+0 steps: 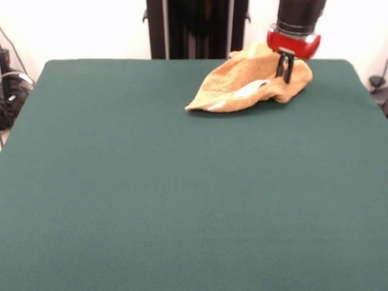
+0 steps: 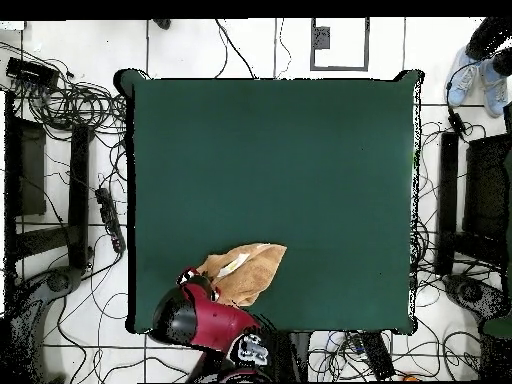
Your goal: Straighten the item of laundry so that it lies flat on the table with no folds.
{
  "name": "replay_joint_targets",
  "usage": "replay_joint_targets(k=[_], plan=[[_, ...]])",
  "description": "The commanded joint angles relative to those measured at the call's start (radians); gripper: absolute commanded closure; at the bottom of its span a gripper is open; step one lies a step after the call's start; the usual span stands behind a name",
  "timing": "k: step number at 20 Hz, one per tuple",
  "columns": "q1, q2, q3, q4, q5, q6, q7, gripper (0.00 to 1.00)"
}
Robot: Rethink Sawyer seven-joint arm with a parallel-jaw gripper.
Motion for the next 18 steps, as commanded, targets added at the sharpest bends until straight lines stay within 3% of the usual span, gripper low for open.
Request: replay_joint_targets(k=[1, 8, 18], plan=[[0.139, -0.171, -0.106, -0.167, -0.003, 0.472, 0.059, 1.0], [0.154, -0.264, -0.156, -0.23, -0.109, 0.713, 0.071, 1.0], [0.095, -0.309, -0.12, -0.234, -0.18, 0.77, 0.048, 1.0]])
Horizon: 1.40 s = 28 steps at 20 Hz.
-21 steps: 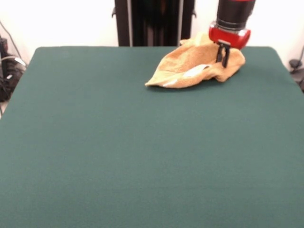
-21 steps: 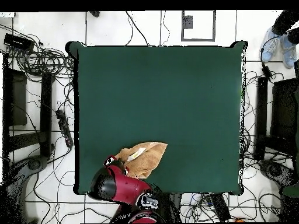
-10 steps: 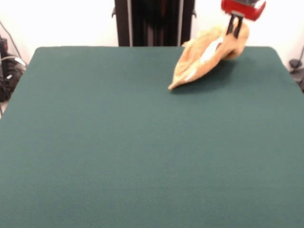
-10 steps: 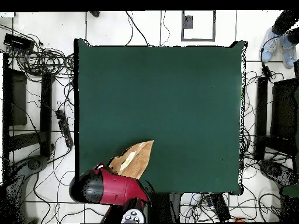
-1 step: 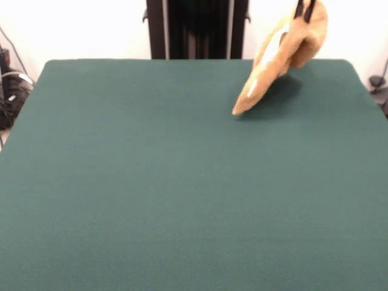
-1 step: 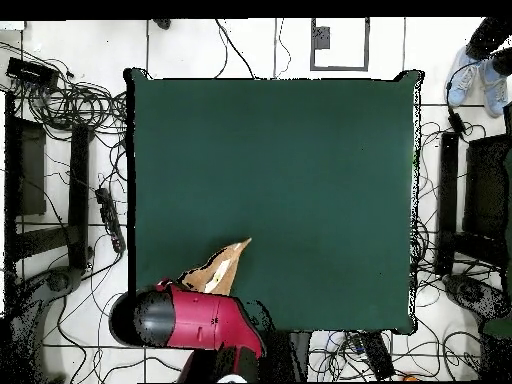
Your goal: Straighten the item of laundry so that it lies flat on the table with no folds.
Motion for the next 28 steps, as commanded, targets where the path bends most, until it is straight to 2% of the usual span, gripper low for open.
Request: replay_joint_targets(k=[1, 5, 6, 10, 12, 14, 16, 17, 19, 21, 25, 28], plan=[[-0.027, -0.035, 0.038, -0.083, -0.047, 0.106, 0.044, 1.0], [-0.061, -0.019, 0.068, -0.064, -0.053, 0.052, 0.024, 1.0], [-0.108, 0.004, 0.121, -0.043, -0.038, 0.002, -0.015, 1.0], [-0.097, -0.001, 0.107, -0.055, -0.067, 0.01, 0.011, 1.0], [-0.145, 0.02, 0.152, -0.051, -0.064, -0.001, -0.031, 1.0], [-0.117, -0.003, 0.119, -0.071, -0.085, 0.052, 0.006, 1.0], [-0.176, 0.016, 0.178, -0.051, -0.07, 0.019, -0.047, 1.0], [-0.172, 0.015, 0.171, -0.062, -0.082, 0.03, -0.046, 1.0], [-0.147, -0.006, 0.14, -0.087, -0.116, 0.052, -0.035, 1.0], [-0.182, -0.017, 0.173, -0.097, -0.132, 0.062, -0.096, 1.0], [-0.141, -0.111, 0.133, -0.15, -0.213, 0.153, -0.104, 1.0], [-0.16, -0.136, 0.154, -0.164, -0.245, 0.195, -0.135, 1.0]])
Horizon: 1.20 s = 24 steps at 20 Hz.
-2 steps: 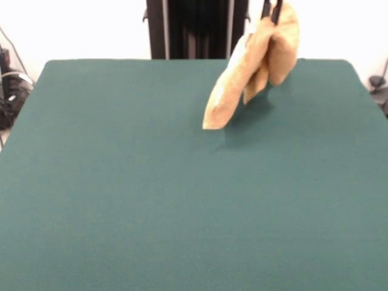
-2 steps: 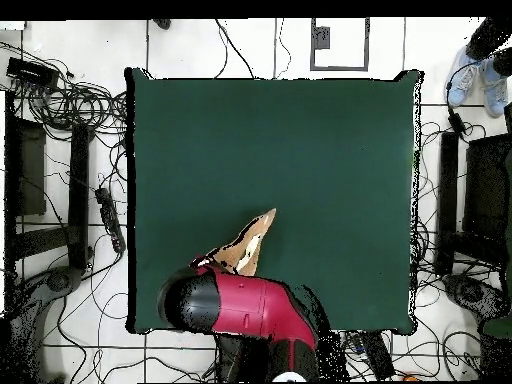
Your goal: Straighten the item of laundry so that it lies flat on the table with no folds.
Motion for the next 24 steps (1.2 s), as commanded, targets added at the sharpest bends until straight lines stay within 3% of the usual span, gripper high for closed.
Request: replay_joint_targets(k=[1, 7, 10, 16, 18, 22, 24], plan=[[0.001, -0.071, 0.128, -0.097, -0.084, 0.187, -0.147, 1.0], [-0.033, -0.17, 0.161, -0.127, -0.122, 0.333, -0.219, 1.0], [-0.022, -0.286, 0.163, -0.179, -0.142, 0.486, -0.255, 1.0], [-0.036, -0.368, 0.185, -0.234, -0.128, 0.707, -0.263, 1.0], [-0.036, -0.369, 0.188, -0.2, -0.129, 0.648, -0.272, 1.0], [-0.102, -0.206, 0.253, -0.006, -0.118, 0.2, -0.285, 1.0], [-0.134, -0.125, 0.289, 0.028, -0.141, 0.048, -0.264, 1.0]])
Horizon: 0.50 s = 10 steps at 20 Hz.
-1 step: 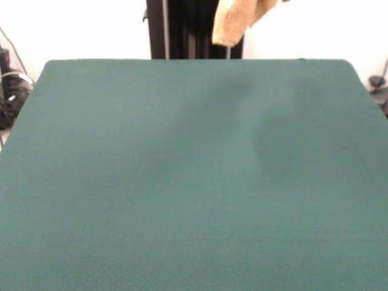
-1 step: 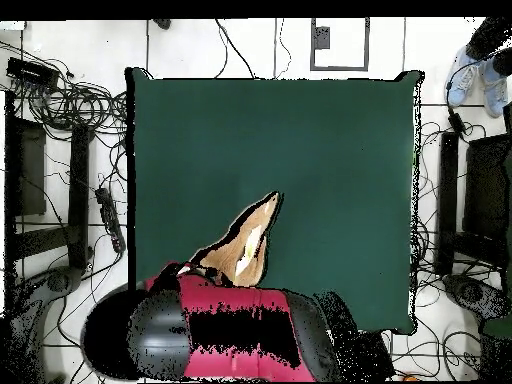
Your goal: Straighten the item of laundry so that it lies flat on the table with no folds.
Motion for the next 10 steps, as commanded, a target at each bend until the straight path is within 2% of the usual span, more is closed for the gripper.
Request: replay_joint_targets(k=[1, 5, 10], plan=[[-0.078, 0.232, 0.202, 0.19, -0.035, -0.441, -0.239, 1.0], [-0.127, 0.378, 0.253, 0.192, -0.111, -0.65, -0.164, 1.0], [-0.14, 0.497, 0.263, 0.149, -0.2, -0.776, -0.08, 1.0]])
